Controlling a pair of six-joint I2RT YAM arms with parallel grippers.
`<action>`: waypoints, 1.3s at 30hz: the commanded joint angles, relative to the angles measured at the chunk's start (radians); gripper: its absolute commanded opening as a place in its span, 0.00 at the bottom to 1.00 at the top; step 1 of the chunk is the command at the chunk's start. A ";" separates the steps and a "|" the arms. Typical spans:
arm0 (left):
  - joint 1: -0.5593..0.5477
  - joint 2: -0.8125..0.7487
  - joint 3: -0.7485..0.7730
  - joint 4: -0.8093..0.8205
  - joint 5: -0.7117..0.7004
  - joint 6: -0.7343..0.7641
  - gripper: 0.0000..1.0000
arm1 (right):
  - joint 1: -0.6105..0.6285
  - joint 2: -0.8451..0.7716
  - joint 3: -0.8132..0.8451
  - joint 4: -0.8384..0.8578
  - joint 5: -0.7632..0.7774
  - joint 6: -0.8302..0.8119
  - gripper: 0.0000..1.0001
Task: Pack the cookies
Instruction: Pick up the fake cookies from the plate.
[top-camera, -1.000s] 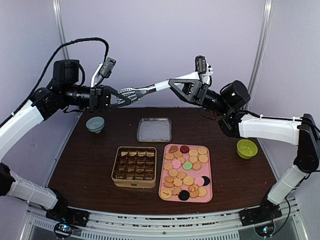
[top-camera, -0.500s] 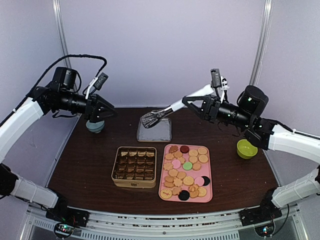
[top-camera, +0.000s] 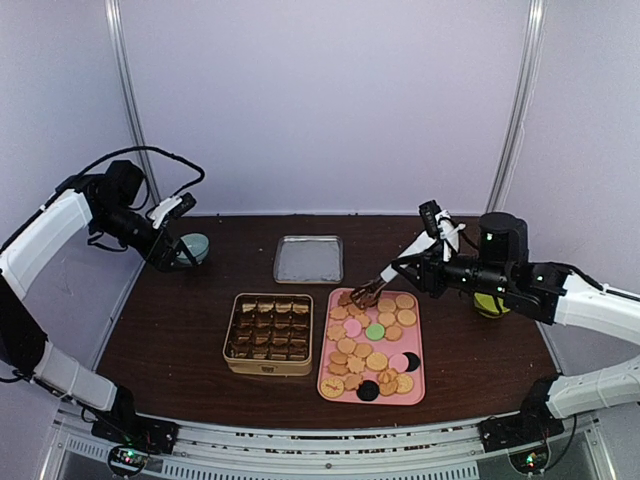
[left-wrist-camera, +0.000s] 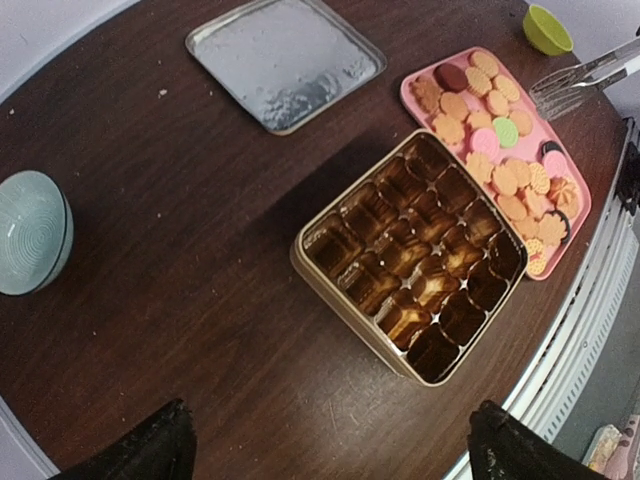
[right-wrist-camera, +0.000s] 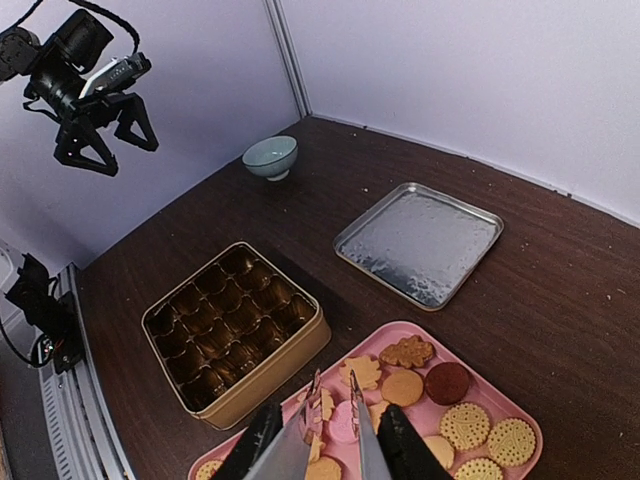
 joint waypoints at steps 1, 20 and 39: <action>0.020 0.012 -0.040 -0.062 -0.047 0.087 0.98 | 0.013 0.009 -0.006 0.014 0.023 -0.011 0.31; 0.025 -0.096 -0.137 -0.031 -0.069 0.138 0.98 | 0.155 0.154 0.006 -0.002 0.093 0.001 0.35; 0.024 -0.112 -0.141 -0.035 0.000 0.136 0.98 | 0.191 0.218 0.020 0.047 0.133 0.007 0.41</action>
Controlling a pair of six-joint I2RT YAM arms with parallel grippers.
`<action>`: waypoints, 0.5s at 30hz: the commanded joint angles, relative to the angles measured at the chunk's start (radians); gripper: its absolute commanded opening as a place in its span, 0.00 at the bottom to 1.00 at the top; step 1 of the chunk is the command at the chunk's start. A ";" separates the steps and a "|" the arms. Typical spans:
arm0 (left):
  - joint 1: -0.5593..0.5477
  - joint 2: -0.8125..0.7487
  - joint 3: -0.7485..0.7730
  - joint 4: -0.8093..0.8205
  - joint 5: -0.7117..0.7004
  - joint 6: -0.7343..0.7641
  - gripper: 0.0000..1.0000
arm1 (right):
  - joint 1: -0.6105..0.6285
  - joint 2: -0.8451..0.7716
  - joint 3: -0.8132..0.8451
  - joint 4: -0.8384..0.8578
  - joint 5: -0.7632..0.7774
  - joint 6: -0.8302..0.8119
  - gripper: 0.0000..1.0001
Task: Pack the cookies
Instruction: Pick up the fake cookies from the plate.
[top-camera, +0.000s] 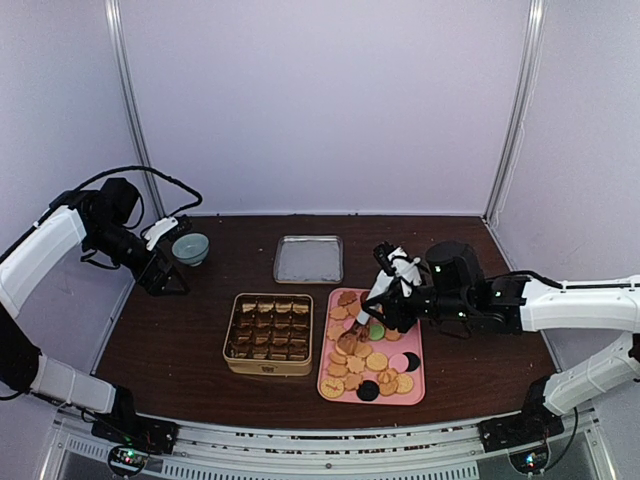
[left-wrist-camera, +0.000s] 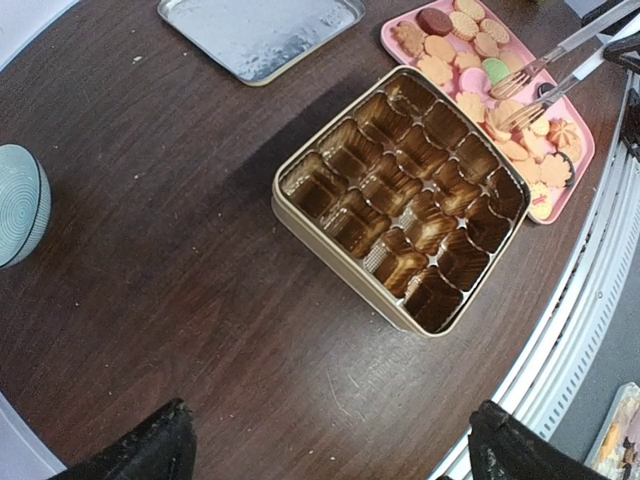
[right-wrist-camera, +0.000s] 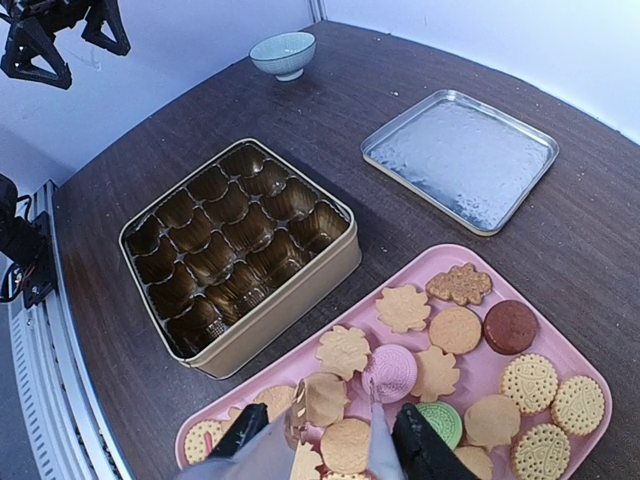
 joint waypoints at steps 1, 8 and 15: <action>0.007 -0.018 -0.005 0.012 0.037 0.014 0.98 | 0.008 0.012 0.028 0.054 -0.008 0.008 0.41; 0.008 -0.017 -0.007 0.012 0.042 0.014 0.98 | 0.017 0.038 0.034 0.071 -0.031 0.015 0.40; 0.007 -0.019 -0.001 0.012 0.053 0.013 0.98 | 0.022 0.017 0.067 0.044 -0.022 -0.006 0.40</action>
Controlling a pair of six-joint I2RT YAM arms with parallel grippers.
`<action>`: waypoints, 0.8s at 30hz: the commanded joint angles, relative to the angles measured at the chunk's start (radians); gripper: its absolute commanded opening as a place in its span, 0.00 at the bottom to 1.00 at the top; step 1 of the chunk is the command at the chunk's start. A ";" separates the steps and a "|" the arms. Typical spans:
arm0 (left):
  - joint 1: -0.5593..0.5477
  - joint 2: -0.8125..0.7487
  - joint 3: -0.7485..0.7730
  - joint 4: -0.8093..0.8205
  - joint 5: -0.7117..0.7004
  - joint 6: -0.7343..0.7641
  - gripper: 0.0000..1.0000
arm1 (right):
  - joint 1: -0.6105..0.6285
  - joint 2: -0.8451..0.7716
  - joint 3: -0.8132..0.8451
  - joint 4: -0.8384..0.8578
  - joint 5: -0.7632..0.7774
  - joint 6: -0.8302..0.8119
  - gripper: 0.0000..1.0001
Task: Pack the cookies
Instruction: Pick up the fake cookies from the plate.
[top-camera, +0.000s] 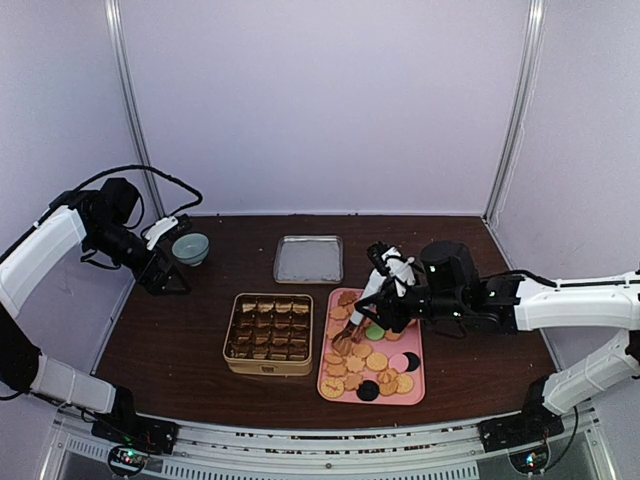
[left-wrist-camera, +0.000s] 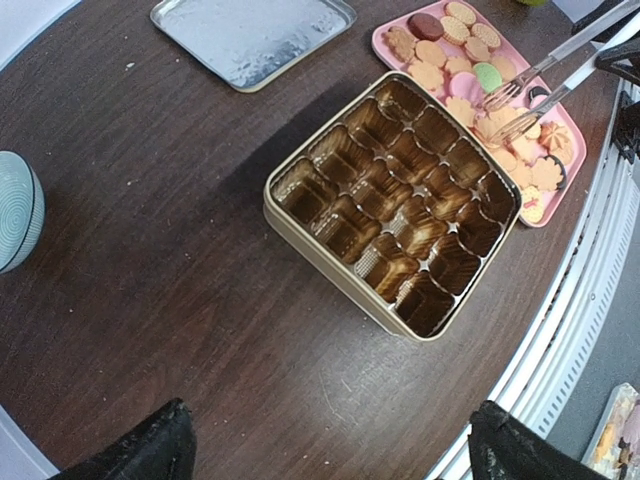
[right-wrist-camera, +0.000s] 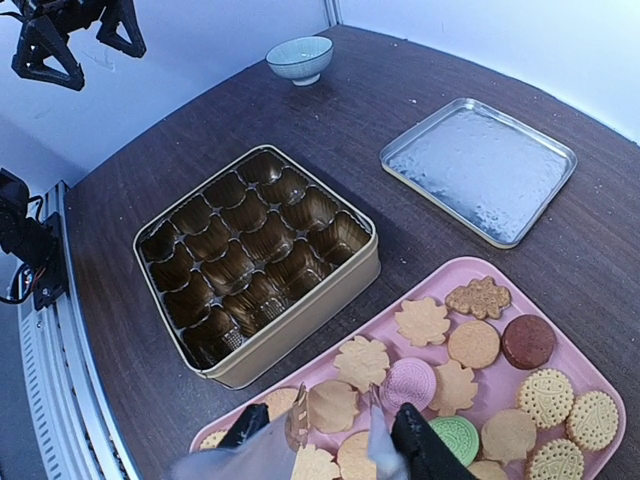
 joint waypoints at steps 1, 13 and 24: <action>0.007 -0.020 -0.001 0.013 0.028 0.013 0.98 | 0.007 -0.017 0.051 0.007 0.001 -0.015 0.40; 0.008 -0.030 0.009 0.007 0.033 0.018 0.98 | 0.021 0.080 0.071 -0.010 0.023 -0.046 0.39; 0.007 -0.026 0.007 0.008 0.040 0.023 0.98 | 0.033 0.047 0.064 -0.049 0.053 -0.041 0.12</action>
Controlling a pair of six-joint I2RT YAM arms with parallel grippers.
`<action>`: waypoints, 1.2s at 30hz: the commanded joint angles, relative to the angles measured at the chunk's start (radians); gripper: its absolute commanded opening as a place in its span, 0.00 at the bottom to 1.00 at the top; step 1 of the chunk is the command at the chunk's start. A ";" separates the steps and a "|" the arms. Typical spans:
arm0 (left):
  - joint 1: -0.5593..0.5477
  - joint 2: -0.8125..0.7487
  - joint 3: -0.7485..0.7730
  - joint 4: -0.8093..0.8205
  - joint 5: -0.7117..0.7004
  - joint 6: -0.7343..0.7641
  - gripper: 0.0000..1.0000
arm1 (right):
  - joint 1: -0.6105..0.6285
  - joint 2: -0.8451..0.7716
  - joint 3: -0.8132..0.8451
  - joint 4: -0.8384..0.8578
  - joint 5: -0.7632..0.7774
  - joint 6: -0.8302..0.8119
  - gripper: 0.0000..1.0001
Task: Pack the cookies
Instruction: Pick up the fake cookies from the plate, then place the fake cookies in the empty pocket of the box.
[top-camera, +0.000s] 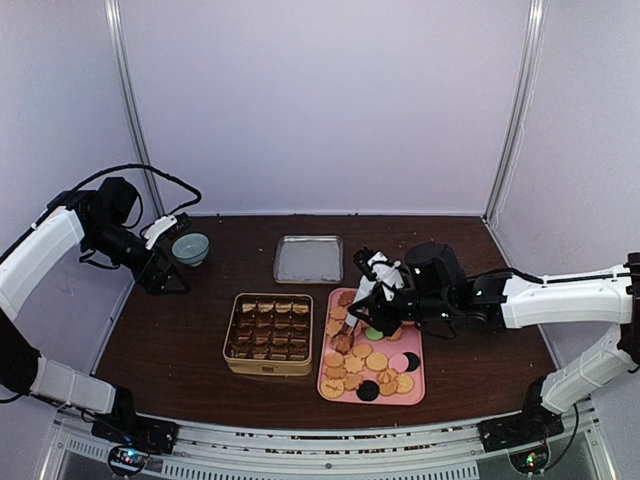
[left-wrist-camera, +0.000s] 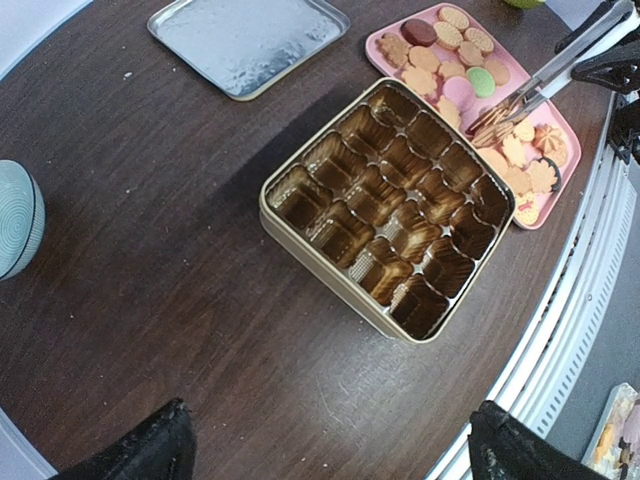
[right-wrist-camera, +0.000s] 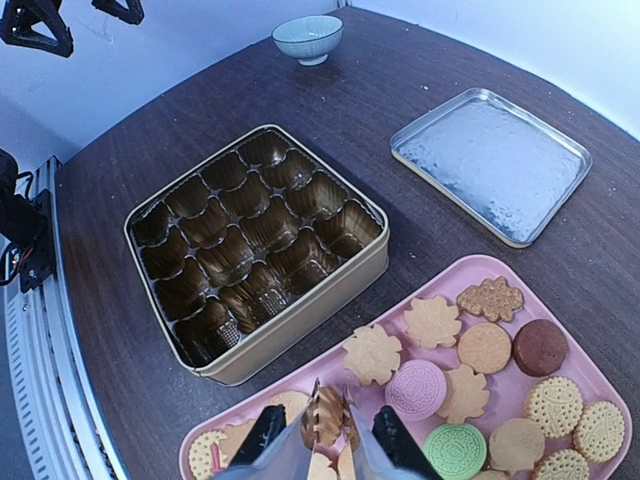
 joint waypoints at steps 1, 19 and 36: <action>0.008 -0.012 0.008 0.007 0.024 0.018 0.98 | 0.006 -0.042 0.017 -0.032 0.031 -0.003 0.09; 0.011 -0.015 -0.026 0.016 0.015 0.009 0.98 | 0.069 -0.011 0.265 -0.011 0.090 -0.081 0.00; 0.099 0.036 -0.093 0.073 0.008 0.038 0.98 | 0.123 0.582 0.820 0.075 0.101 -0.167 0.00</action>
